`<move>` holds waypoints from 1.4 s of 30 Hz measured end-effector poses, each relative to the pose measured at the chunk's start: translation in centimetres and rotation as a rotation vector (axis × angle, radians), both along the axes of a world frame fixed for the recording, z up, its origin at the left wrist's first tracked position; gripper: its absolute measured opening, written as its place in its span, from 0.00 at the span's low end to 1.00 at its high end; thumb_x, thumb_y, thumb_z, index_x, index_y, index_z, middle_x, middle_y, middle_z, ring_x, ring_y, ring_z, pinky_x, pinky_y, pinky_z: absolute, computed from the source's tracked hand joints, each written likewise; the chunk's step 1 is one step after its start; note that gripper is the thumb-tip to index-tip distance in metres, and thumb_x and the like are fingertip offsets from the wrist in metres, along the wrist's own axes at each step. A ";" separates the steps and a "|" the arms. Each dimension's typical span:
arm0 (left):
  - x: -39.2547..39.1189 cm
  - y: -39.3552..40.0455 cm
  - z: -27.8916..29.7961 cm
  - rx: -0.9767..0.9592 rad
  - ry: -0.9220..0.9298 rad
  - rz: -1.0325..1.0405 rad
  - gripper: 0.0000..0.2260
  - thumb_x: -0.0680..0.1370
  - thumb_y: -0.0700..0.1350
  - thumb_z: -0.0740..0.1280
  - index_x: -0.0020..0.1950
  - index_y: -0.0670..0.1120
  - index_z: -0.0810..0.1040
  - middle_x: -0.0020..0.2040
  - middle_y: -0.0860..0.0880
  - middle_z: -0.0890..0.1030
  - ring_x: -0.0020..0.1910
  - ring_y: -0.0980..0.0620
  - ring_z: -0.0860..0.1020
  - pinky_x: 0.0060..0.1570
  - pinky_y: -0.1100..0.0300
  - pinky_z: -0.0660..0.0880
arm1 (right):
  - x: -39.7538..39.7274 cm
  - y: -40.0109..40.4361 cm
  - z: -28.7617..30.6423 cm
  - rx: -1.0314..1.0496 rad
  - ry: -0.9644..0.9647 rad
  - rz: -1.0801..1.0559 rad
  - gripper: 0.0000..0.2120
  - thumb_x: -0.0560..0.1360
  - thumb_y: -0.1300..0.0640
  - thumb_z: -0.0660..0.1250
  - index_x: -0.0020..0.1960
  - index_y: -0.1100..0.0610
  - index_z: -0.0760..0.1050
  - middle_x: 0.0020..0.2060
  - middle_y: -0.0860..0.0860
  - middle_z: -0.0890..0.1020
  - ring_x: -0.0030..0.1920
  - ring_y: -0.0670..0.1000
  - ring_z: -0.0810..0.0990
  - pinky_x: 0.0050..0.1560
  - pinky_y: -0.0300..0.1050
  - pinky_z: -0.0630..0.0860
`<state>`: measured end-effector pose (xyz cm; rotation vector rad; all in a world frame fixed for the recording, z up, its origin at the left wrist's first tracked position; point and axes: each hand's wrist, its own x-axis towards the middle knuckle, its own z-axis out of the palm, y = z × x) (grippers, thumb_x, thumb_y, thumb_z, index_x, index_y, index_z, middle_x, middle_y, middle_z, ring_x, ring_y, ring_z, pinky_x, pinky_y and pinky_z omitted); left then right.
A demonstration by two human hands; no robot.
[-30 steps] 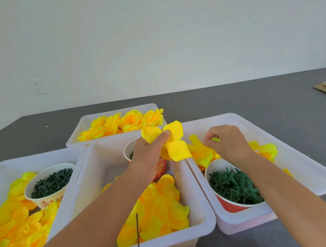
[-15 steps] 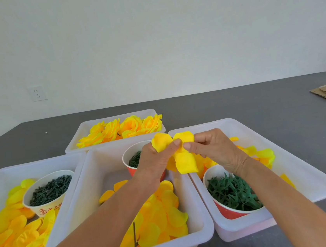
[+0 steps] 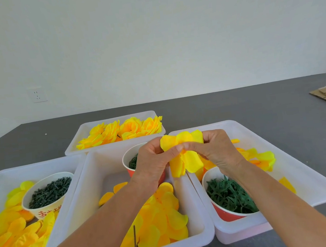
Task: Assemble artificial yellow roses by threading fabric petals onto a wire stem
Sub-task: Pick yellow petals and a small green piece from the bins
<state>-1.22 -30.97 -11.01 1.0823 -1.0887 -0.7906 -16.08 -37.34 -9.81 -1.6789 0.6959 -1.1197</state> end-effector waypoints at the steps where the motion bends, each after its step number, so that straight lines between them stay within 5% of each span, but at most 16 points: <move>1: 0.0 -0.1 0.0 -0.006 0.014 0.016 0.05 0.72 0.42 0.71 0.46 0.49 0.81 0.40 0.53 0.85 0.41 0.56 0.83 0.38 0.66 0.78 | -0.2 -0.1 -0.1 0.031 -0.021 0.047 0.13 0.69 0.59 0.73 0.26 0.51 0.78 0.20 0.45 0.74 0.22 0.41 0.70 0.26 0.34 0.68; 2: 0.1 -0.1 0.1 -0.007 0.028 0.043 0.05 0.72 0.41 0.71 0.46 0.49 0.81 0.39 0.55 0.85 0.40 0.57 0.82 0.36 0.67 0.77 | -0.3 0.1 0.1 0.081 -0.057 0.101 0.06 0.68 0.57 0.72 0.33 0.54 0.81 0.25 0.50 0.78 0.26 0.45 0.73 0.30 0.38 0.71; 4: 0.2 -0.2 0.2 0.006 0.048 0.093 0.05 0.72 0.40 0.72 0.44 0.50 0.80 0.38 0.54 0.84 0.39 0.57 0.82 0.36 0.66 0.78 | -0.5 0.1 0.1 0.160 -0.087 0.176 0.10 0.69 0.56 0.69 0.43 0.64 0.81 0.36 0.59 0.82 0.35 0.52 0.78 0.40 0.46 0.76; 9: 0.1 -0.1 0.1 0.029 0.043 0.044 0.18 0.69 0.38 0.74 0.55 0.53 0.78 0.45 0.49 0.83 0.42 0.52 0.82 0.37 0.61 0.79 | -0.2 0.1 -0.2 0.022 -0.027 0.071 0.10 0.71 0.63 0.70 0.31 0.59 0.77 0.23 0.50 0.76 0.25 0.45 0.72 0.29 0.36 0.70; 16: 0.1 -0.1 0.1 0.014 -0.094 -0.019 0.05 0.69 0.40 0.73 0.43 0.44 0.82 0.36 0.48 0.83 0.35 0.55 0.80 0.35 0.63 0.78 | -0.2 0.2 -0.4 0.046 -0.048 0.091 0.18 0.62 0.50 0.74 0.35 0.67 0.79 0.25 0.54 0.76 0.25 0.46 0.68 0.26 0.37 0.68; 20: 0.5 -0.2 0.3 -0.018 -0.028 0.068 0.04 0.71 0.35 0.71 0.39 0.43 0.82 0.31 0.50 0.82 0.31 0.56 0.78 0.32 0.65 0.76 | -0.6 0.0 0.0 0.185 -0.103 0.215 0.10 0.66 0.54 0.71 0.37 0.62 0.81 0.30 0.56 0.80 0.30 0.48 0.78 0.33 0.38 0.75; 30: 0.3 0.1 0.9 -0.050 0.255 -0.067 0.07 0.76 0.35 0.65 0.51 0.41 0.79 0.41 0.49 0.85 0.41 0.53 0.83 0.37 0.62 0.79 | -0.9 -0.2 0.6 0.172 -0.144 -0.175 0.14 0.74 0.60 0.68 0.30 0.58 0.73 0.20 0.49 0.73 0.22 0.45 0.67 0.24 0.35 0.67; 34: 0.9 -0.2 0.9 -0.006 0.282 0.015 0.11 0.76 0.38 0.65 0.58 0.41 0.78 0.50 0.45 0.83 0.50 0.49 0.82 0.49 0.54 0.80 | -1.1 -0.7 0.5 0.268 -0.177 -0.332 0.14 0.75 0.59 0.68 0.32 0.59 0.72 0.19 0.50 0.73 0.20 0.44 0.67 0.21 0.34 0.65; 42: 1.1 -0.1 0.7 -0.012 0.274 0.021 0.08 0.76 0.39 0.66 0.53 0.44 0.80 0.45 0.49 0.85 0.44 0.52 0.83 0.41 0.58 0.80 | -1.7 -1.8 -0.1 0.219 0.068 -0.626 0.10 0.73 0.59 0.70 0.38 0.65 0.75 0.26 0.54 0.75 0.26 0.49 0.72 0.34 0.49 0.73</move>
